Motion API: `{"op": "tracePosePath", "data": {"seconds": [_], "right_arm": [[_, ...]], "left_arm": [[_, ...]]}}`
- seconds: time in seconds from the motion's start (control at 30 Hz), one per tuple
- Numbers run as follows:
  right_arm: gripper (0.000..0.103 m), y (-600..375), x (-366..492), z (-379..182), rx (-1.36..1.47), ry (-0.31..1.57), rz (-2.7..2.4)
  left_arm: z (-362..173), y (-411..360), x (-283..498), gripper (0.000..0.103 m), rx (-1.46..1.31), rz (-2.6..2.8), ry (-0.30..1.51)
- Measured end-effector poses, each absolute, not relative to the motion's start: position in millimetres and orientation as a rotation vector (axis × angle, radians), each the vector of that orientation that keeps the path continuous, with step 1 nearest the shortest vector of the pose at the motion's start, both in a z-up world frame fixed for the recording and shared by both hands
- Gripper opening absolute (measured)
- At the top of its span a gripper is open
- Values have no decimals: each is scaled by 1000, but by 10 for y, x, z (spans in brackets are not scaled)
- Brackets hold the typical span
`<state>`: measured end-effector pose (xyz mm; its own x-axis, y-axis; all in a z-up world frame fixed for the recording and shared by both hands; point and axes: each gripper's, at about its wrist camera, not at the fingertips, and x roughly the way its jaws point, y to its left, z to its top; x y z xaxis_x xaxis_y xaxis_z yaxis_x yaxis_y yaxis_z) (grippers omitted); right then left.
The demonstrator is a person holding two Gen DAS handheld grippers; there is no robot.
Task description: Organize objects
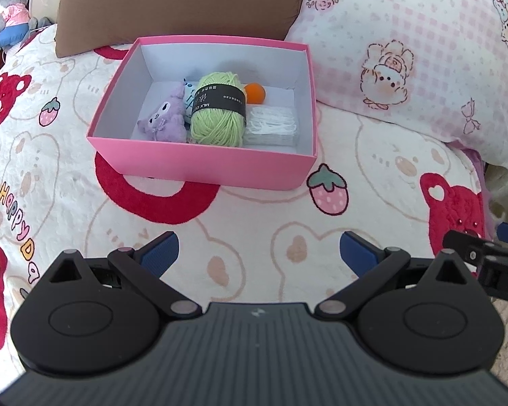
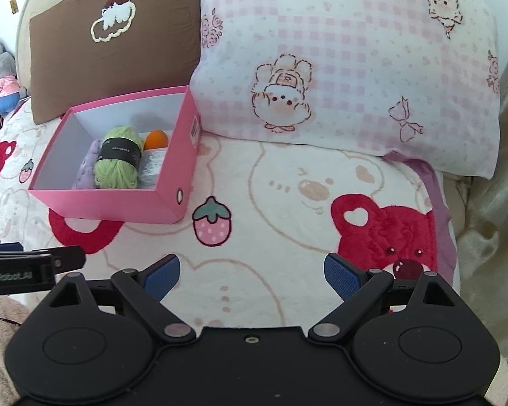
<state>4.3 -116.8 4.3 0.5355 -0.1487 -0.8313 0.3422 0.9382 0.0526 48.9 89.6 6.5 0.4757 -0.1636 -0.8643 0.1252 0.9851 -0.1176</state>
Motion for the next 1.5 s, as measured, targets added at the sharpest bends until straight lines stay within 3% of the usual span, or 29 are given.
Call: {"op": "tracePosePath", "data": {"seconds": [1.5], "right_arm": [[94,-1093,-63,22,186,968,-309]], "left_arm": [[73,847,328,103,-28,-189,1088]]}}
